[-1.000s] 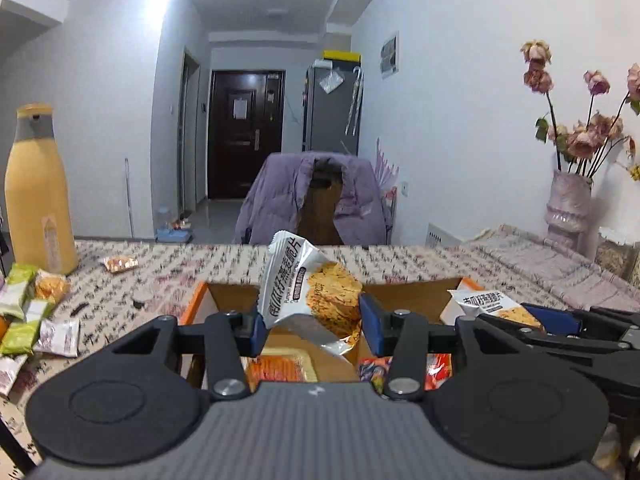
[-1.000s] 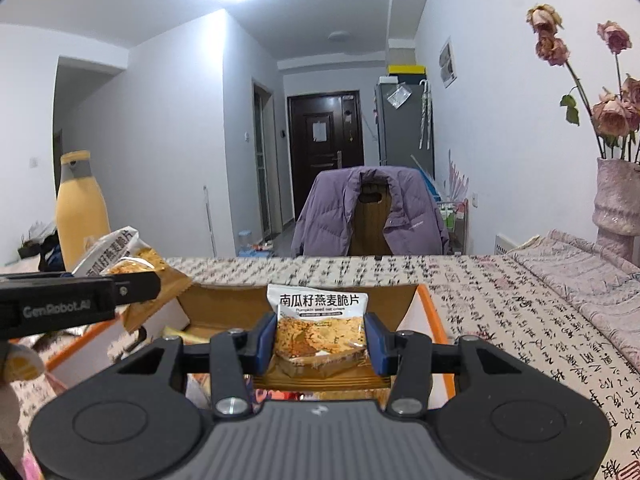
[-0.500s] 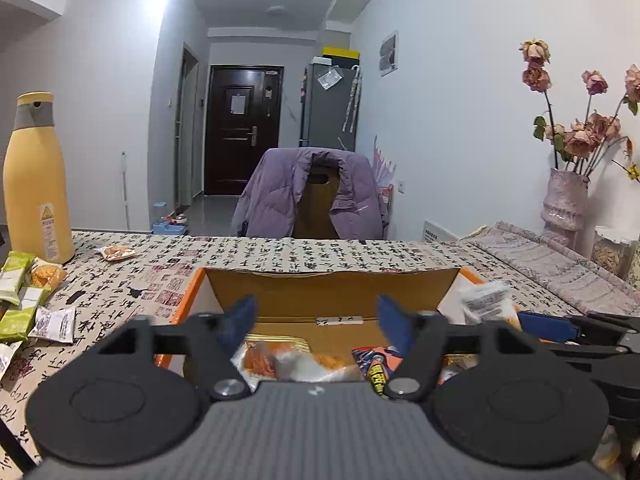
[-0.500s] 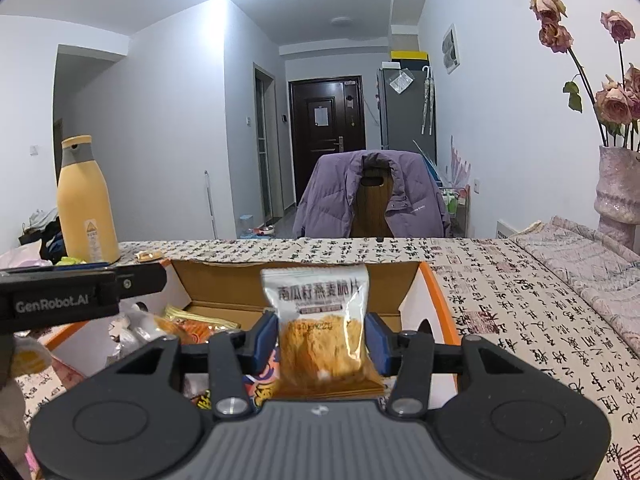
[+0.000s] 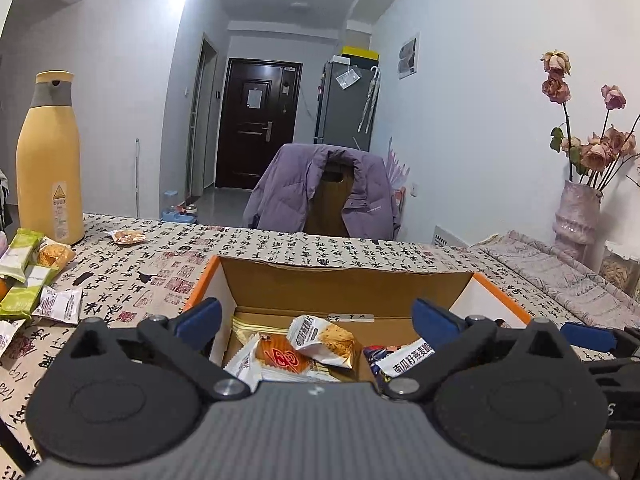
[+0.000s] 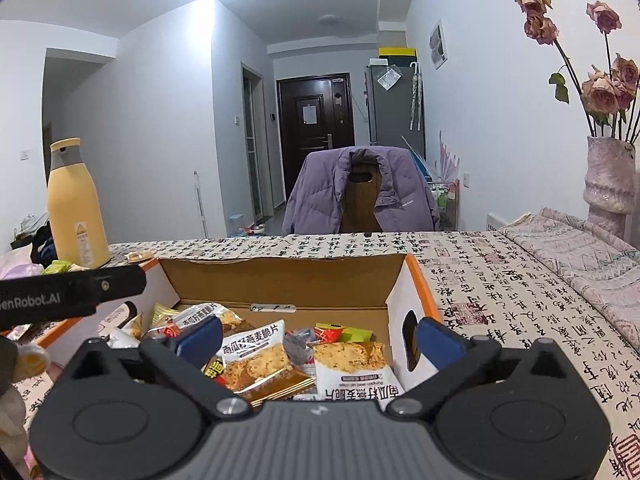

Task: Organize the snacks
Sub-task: 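Open the left tool, then the right tool, dropping both packets into the box, then move both tools back to the snack pile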

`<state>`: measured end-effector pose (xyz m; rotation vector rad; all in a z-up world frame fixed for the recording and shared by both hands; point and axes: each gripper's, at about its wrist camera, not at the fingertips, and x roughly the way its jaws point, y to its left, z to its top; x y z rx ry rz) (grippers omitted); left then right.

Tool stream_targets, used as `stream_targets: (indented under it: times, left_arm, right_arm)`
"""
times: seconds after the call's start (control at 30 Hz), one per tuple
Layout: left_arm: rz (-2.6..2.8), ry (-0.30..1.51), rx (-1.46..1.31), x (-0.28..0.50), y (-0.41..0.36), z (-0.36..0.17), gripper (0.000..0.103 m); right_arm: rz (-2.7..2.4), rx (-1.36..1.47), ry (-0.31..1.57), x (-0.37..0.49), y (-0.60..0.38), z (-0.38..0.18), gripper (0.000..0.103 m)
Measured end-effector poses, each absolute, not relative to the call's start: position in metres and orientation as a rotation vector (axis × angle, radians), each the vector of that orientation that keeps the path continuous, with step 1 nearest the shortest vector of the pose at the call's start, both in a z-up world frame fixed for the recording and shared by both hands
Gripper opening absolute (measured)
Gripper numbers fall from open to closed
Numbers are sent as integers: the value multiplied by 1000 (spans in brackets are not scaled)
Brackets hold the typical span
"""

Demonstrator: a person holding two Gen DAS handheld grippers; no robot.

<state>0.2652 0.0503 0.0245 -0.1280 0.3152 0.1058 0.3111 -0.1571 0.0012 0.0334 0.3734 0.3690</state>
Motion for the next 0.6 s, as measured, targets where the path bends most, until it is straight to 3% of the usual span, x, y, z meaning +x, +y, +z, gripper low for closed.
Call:
stream_targets:
  times: [0.6]
  left_arm:
    - [79,276,-127,235,38,55,103]
  right_arm:
    - [362,35,340,290,-164,26,103]
